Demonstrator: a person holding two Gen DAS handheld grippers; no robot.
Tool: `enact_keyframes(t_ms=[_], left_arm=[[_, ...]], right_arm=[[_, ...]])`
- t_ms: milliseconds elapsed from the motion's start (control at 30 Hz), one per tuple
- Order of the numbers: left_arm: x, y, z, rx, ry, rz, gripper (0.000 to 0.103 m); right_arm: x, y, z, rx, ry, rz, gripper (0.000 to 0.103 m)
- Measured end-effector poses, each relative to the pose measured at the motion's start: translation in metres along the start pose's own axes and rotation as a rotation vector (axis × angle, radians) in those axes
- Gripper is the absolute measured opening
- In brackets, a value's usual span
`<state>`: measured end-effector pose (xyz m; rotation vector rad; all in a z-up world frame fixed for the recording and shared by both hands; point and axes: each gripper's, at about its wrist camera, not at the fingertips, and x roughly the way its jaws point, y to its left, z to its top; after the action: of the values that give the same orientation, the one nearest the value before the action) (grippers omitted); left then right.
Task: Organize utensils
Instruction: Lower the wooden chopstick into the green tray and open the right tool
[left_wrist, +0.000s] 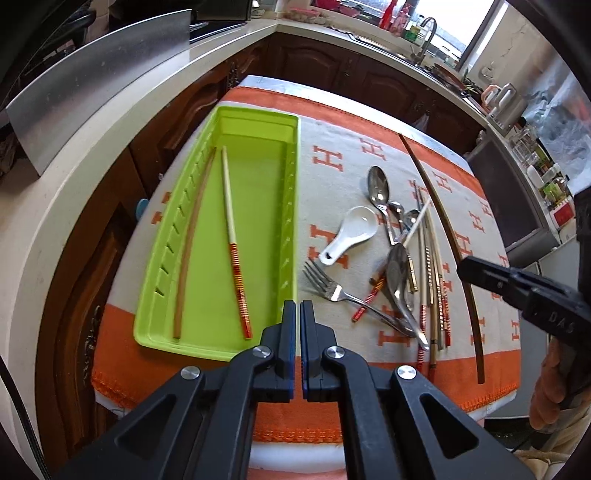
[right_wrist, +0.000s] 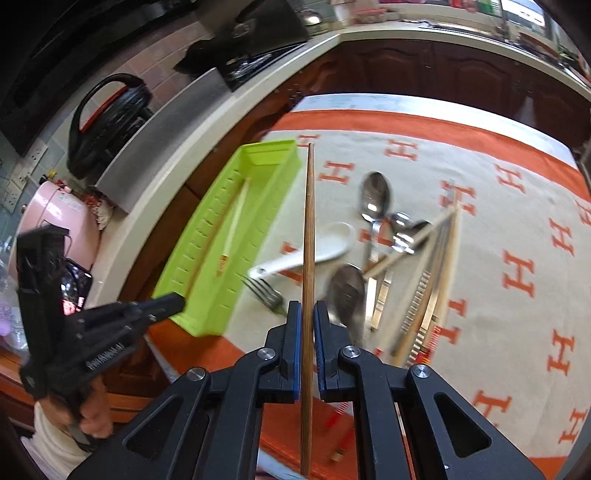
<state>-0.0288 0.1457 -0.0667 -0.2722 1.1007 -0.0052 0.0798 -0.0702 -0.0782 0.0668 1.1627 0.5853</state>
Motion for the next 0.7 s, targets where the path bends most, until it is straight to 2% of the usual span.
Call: enact_keyframes(t_ms=[167, 267, 333, 467, 533, 633, 700], left_arm=[[0.001, 0.021, 0.008, -0.044, -0.022, 0.063, 0.003], [0.0, 0.032, 0.015, -0.058, -0.047, 0.119, 0.01], [-0.001, 0.04, 0.02, -0.065, -0.07, 0.157, 0.02], [-0.003, 0.051, 0.028, -0.073, -0.107, 0.177, 0.032], [-0.003, 0.055, 0.031, -0.072, -0.123, 0.194, 0.042], [-0.003, 0.059, 0.034, -0.079, -0.137, 0.205, 0.057], [-0.004, 0.061, 0.035, -0.084, -0.147, 0.21, 0.06]], right_arm=[[0.019, 0.042, 0.035, -0.003, 0.027, 0.049, 0.006], [0.036, 0.067, 0.055, 0.001, 0.049, 0.055, 0.006], [0.051, 0.078, 0.066, 0.01, 0.065, 0.052, 0.006], [0.08, 0.095, 0.084, 0.034, 0.098, 0.047, 0.006], [0.095, 0.099, 0.089, 0.037, 0.103, 0.033, 0.007], [0.114, 0.108, 0.096, 0.025, 0.119, 0.009, 0.012], [0.119, 0.109, 0.096, 0.015, 0.127, 0.006, 0.02]])
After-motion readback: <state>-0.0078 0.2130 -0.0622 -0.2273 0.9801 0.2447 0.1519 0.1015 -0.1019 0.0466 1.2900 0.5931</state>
